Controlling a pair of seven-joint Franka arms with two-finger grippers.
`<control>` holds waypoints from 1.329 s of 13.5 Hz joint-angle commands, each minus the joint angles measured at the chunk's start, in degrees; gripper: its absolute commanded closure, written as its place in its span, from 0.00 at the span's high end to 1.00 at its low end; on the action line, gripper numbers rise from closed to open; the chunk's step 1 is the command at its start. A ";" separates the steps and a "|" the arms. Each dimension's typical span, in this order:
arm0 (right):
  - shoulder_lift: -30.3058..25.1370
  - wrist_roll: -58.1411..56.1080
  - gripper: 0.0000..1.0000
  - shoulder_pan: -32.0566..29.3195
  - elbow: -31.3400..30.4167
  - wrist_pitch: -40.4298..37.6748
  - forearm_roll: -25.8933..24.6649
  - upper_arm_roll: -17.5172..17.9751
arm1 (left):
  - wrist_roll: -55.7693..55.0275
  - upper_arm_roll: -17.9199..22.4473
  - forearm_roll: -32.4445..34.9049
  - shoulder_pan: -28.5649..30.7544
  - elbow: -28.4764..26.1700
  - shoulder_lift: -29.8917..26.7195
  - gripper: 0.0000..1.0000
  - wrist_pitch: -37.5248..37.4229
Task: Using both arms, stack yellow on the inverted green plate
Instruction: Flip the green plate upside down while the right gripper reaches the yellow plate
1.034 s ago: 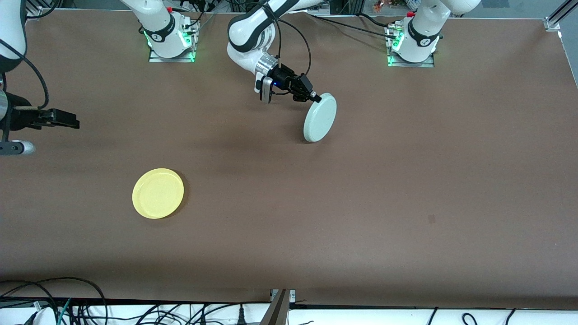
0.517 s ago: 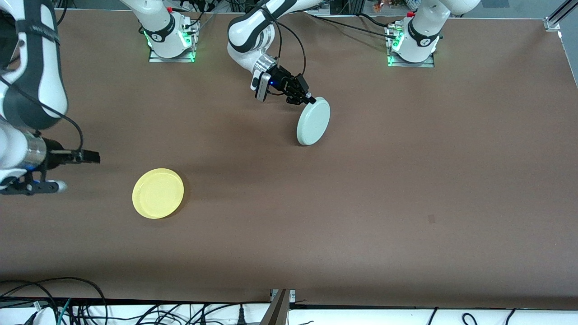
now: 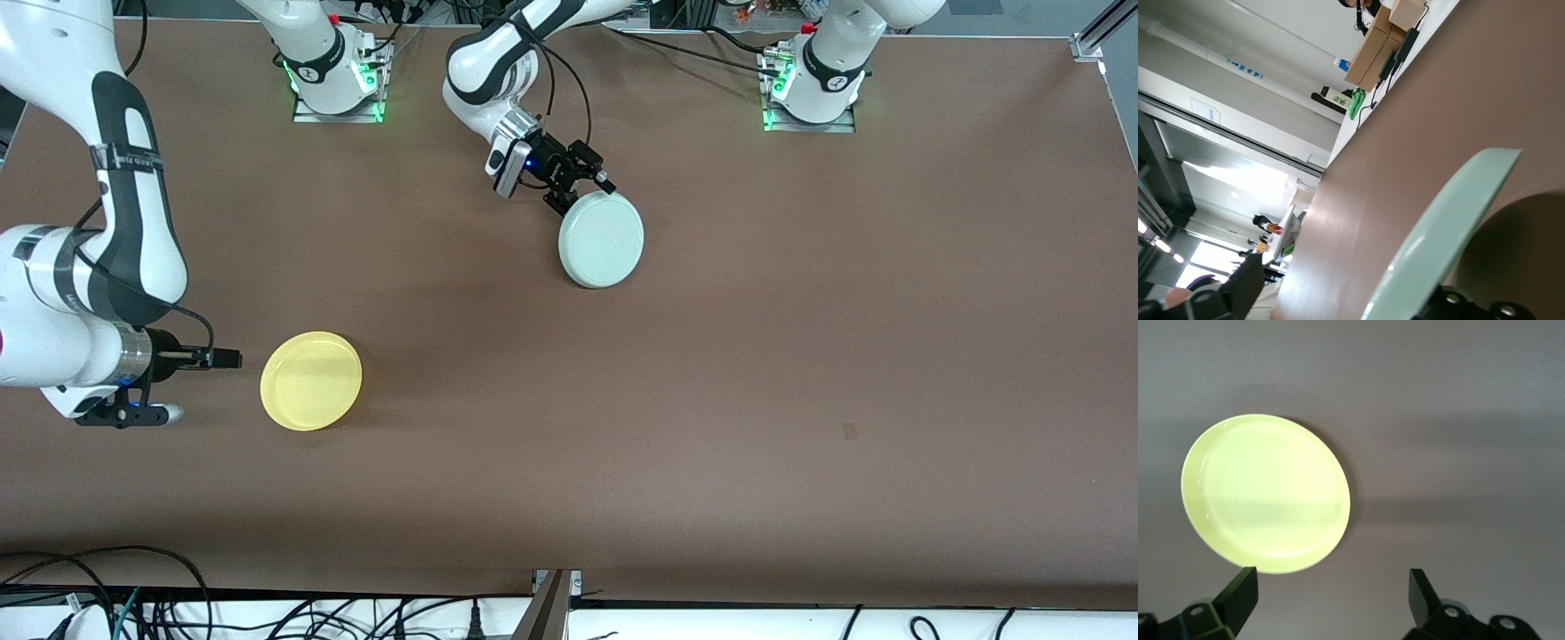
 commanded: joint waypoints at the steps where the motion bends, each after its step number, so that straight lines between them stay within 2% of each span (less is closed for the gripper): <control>1: 1.07 -0.14 1.00 -2.25 -2.87 4.40 5.01 0.58 | -2.87 0.12 -2.29 0.28 4.10 0.96 1.00 1.44; 4: 2.48 -0.67 1.00 -2.61 -6.38 9.14 6.97 0.67 | -10.25 0.65 -7.82 0.98 6.04 0.52 1.00 8.20; 7: 2.39 -0.67 1.00 -2.52 -10.26 14.08 8.19 1.19 | -15.69 0.74 -7.83 1.77 6.13 0.52 1.00 16.71; 8: 2.48 -1.28 1.00 -2.52 -10.52 14.09 10.29 1.20 | -16.15 0.83 -7.75 2.47 6.13 0.26 1.00 20.31; 10: 2.83 -5.57 1.00 -2.61 -12.36 16.53 13.37 1.11 | -16.68 0.91 -7.31 3.61 7.62 0.25 1.00 25.08; 12: 3.10 -9.36 1.00 -2.87 -14.21 19.79 14.17 1.19 | -16.94 0.92 -7.31 5.19 8.42 0.25 1.00 30.42; 15: 3.27 -12.09 1.00 -3.48 -14.65 19.80 15.66 1.11 | -21.86 1.09 -7.04 7.65 8.33 0.60 1.00 42.46; 18: 4.06 -15.78 1.00 -4.10 -14.92 19.80 17.69 1.11 | -22.04 1.36 -7.13 9.24 8.07 1.13 1.00 47.75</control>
